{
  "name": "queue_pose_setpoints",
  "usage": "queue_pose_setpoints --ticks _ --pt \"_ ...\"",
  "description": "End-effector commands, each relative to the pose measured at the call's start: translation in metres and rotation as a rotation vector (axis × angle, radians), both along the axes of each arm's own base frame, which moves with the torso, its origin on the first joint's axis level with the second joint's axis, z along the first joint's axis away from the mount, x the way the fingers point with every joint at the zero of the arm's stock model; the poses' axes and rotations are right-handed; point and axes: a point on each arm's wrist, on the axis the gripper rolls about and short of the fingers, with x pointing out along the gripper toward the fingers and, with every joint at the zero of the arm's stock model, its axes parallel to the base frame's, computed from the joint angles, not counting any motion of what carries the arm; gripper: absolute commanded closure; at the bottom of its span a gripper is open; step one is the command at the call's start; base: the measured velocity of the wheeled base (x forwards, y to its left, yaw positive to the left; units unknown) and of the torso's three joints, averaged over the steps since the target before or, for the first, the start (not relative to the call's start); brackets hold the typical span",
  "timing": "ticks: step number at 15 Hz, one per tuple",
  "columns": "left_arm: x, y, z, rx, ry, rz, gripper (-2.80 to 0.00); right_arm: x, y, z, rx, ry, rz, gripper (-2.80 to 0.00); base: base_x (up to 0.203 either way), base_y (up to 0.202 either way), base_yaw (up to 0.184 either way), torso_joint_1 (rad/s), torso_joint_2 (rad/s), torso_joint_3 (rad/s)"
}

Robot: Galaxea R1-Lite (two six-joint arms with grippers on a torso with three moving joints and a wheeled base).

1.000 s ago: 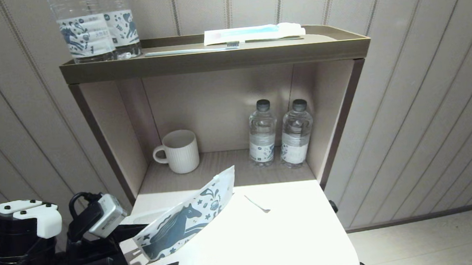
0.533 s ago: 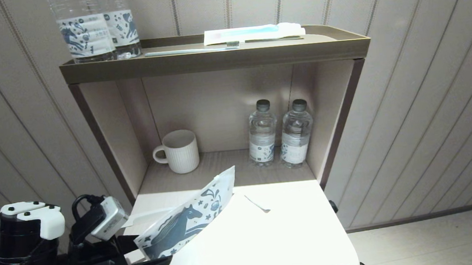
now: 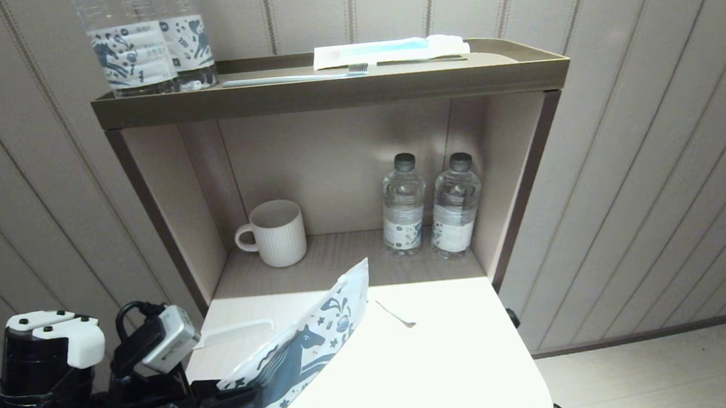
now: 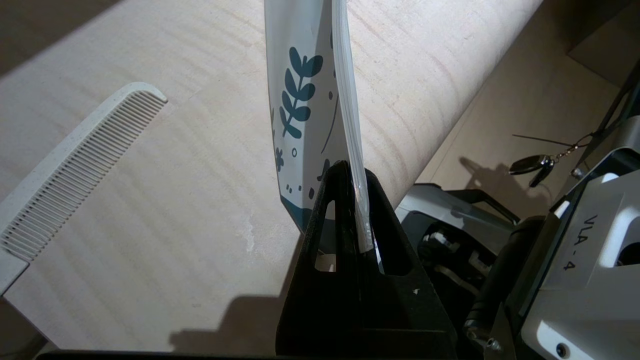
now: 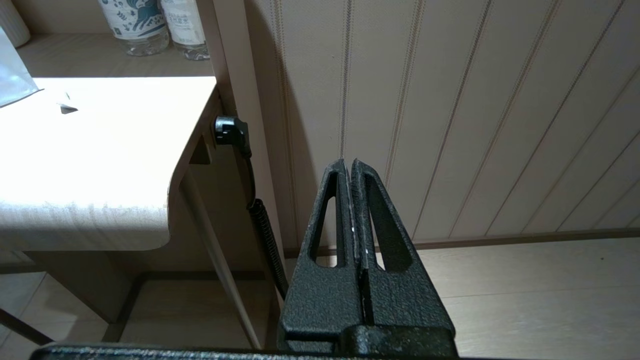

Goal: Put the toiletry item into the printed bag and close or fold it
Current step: Pick up the storage bag

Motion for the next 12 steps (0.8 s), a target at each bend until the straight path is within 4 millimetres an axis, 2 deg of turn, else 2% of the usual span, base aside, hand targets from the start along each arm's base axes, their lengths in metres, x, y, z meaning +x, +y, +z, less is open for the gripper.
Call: queue_pose_setpoints --ticks 1,8,9,12 --pt "-0.0002 0.0000 0.0010 -0.005 -0.006 -0.003 0.00 0.0000 0.0000 0.0001 0.000 -0.001 0.002 0.00 0.000 0.000 0.000 0.000 0.00 0.000" --pt "-0.0007 0.0006 0.0043 -0.001 -0.031 0.007 0.00 0.0000 0.0000 0.0001 0.000 -0.001 -0.001 0.00 0.000 0.000 0.000 0.000 0.00 0.000" --pt "-0.0018 0.0009 0.0041 0.000 -0.032 0.008 -2.80 0.0000 0.0000 0.0001 0.000 -0.001 -0.001 0.00 0.000 0.000 0.000 0.000 0.00 0.000" --pt "0.0005 0.0005 0.0052 0.000 -0.037 0.012 -2.80 0.0000 0.0000 0.0001 0.000 -0.001 0.000 0.00 0.000 0.000 0.000 0.000 0.00 0.000"
